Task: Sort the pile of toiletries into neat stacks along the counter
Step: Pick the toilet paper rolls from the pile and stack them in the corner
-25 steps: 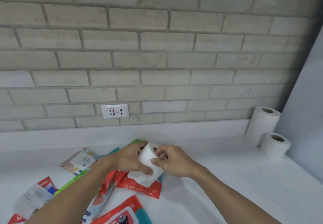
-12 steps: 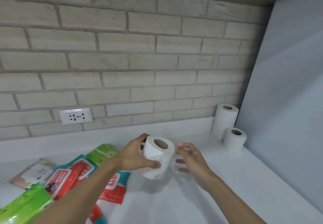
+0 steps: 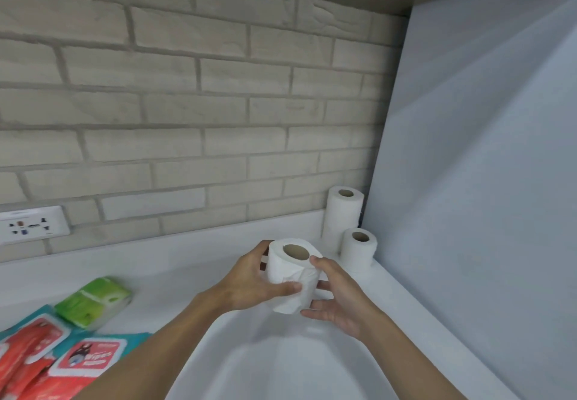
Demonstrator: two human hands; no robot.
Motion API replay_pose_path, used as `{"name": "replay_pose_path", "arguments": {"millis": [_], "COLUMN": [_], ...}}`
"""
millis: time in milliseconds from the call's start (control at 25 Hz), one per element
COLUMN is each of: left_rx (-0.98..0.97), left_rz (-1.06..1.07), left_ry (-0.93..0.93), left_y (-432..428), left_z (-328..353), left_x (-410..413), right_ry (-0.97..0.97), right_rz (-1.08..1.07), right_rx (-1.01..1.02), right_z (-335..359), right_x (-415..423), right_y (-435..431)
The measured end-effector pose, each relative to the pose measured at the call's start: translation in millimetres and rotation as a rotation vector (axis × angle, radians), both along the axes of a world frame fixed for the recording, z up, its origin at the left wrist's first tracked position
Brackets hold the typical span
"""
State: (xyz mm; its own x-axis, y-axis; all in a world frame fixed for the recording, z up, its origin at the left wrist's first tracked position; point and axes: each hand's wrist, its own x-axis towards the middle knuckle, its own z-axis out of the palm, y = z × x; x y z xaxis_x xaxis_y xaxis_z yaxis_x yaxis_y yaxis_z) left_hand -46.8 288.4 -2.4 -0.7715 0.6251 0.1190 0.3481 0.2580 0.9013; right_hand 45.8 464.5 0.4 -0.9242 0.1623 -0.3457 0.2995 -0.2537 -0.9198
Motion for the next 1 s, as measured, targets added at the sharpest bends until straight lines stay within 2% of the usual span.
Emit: {"name": "replay_pose_path", "arguments": {"millis": [120, 320, 400, 600, 760, 1000], "left_rx": [0.023, 0.189, 0.247, 0.306, 0.372, 0.380], "left_rz": [-0.037, -0.056, -0.005, 0.137, 0.199, 0.217], "left_ry": [-0.100, -0.480, -0.558, -0.597, -0.561, -0.566], "left_y": [33.1, 77.1, 95.9, 146.3, 188.7, 239.8], "left_z": [-2.7, -8.3, -9.0, -9.0, -1.7, 5.4], "left_x": [-2.8, -11.1, -16.8, -34.8, -47.4, -72.7], "right_ry": [0.008, 0.028, 0.037, 0.098, 0.158, 0.179], "right_rz": [-0.093, -0.160, -0.160, -0.238, -0.330, -0.371], "right_rx": [0.028, 0.082, 0.087, 0.118, 0.155, 0.179], "right_z": [-7.5, -23.5, -26.8, -29.8, -24.6, -13.2], "right_x": [-4.4, -21.0, -27.6, -50.6, -70.1, -98.7], "right_y": [33.1, 81.6, 99.0, 138.3, 167.1, 209.1]}}
